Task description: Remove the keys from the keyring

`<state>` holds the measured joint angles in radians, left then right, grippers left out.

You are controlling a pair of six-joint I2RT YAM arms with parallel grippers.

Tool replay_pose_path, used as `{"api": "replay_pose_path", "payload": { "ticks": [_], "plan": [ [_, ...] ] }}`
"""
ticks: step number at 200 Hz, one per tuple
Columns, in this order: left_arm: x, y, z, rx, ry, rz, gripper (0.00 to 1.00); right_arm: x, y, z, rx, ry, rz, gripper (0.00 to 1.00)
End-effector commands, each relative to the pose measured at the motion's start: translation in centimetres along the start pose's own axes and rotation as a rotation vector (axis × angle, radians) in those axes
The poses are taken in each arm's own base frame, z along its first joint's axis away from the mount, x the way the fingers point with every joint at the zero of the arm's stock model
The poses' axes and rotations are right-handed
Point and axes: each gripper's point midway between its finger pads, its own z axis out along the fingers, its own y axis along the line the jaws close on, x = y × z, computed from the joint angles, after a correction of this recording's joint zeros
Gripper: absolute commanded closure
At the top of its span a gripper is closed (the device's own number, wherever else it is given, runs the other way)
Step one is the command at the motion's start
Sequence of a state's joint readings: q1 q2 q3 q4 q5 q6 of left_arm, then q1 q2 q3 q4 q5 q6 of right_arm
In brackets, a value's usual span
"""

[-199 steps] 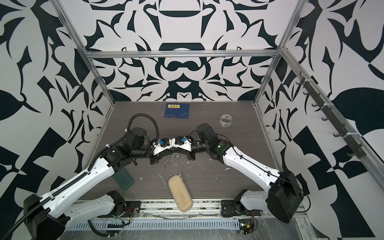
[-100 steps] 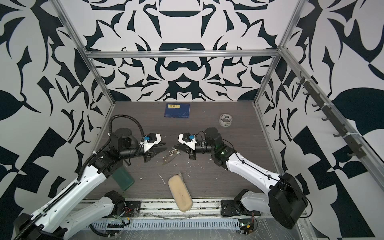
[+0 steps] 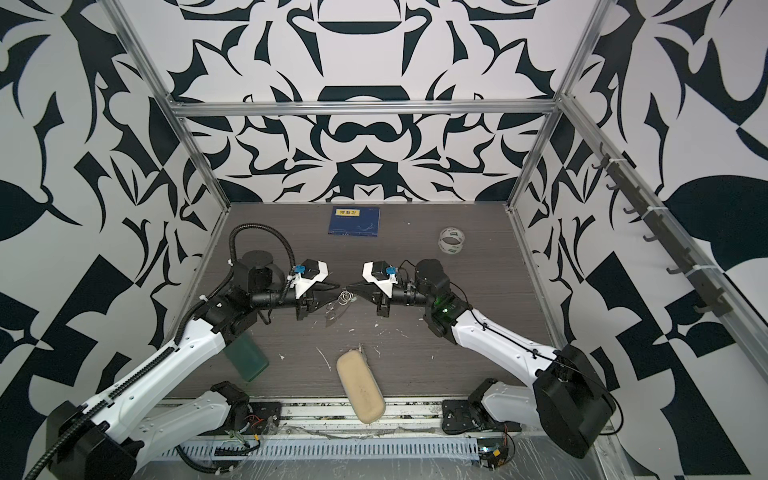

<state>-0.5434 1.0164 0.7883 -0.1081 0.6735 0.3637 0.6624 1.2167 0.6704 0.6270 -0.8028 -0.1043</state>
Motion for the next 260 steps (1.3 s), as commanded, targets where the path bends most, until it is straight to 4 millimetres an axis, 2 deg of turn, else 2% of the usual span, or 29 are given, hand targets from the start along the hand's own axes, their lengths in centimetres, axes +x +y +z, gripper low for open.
{"api": "replay_pose_path", "payload": {
  "ticks": [1, 54, 100, 129, 168, 186, 199, 213, 260],
  "plan": [
    [-1.1, -0.5, -0.2, 0.02, -0.056, 0.015, 0.72, -3.2, -0.2, -0.3, 0.015, -0.119, -0.045, 1.0],
    [-1.3, -0.2, 0.0, 0.015, -0.072, 0.012, 0.76, -3.4, 0.0, -0.2, -0.007, -0.169, 0.001, 1.0],
    [-1.4, 0.0, 0.4, 0.023, -0.078, 0.01, 0.86, -3.6, 0.3, -0.1, -0.033, -0.17, 0.011, 1.0],
    [-1.4, -0.1, 0.5, 0.034, -0.076, 0.008, 1.0, -3.7, 0.5, 0.0, -0.046, -0.169, 0.016, 1.0],
    [-1.6, -0.3, 0.3, 0.054, -0.045, 0.02, 1.0, -2.8, 0.4, -0.2, -0.024, -0.126, 0.015, 1.0],
    [-1.5, -0.2, 0.1, 0.046, -0.02, 0.017, 1.0, -2.0, -0.2, -0.5, 0.031, -0.077, 0.024, 1.0],
    [-1.3, -0.1, 0.1, 0.043, -0.005, 0.014, 1.0, -1.8, -1.0, -1.2, 0.088, -0.06, 0.028, 0.77],
    [-1.2, -0.1, 0.2, 0.047, 0.004, 0.011, 1.0, -1.6, -1.5, -2.3, 0.137, -0.055, 0.022, 0.66],
    [-1.0, 0.0, 0.3, 0.052, 0.016, 0.005, 1.0, 1.4, -1.7, -4.4, 0.192, 0.03, 0.038, 0.63]
  ]
}}
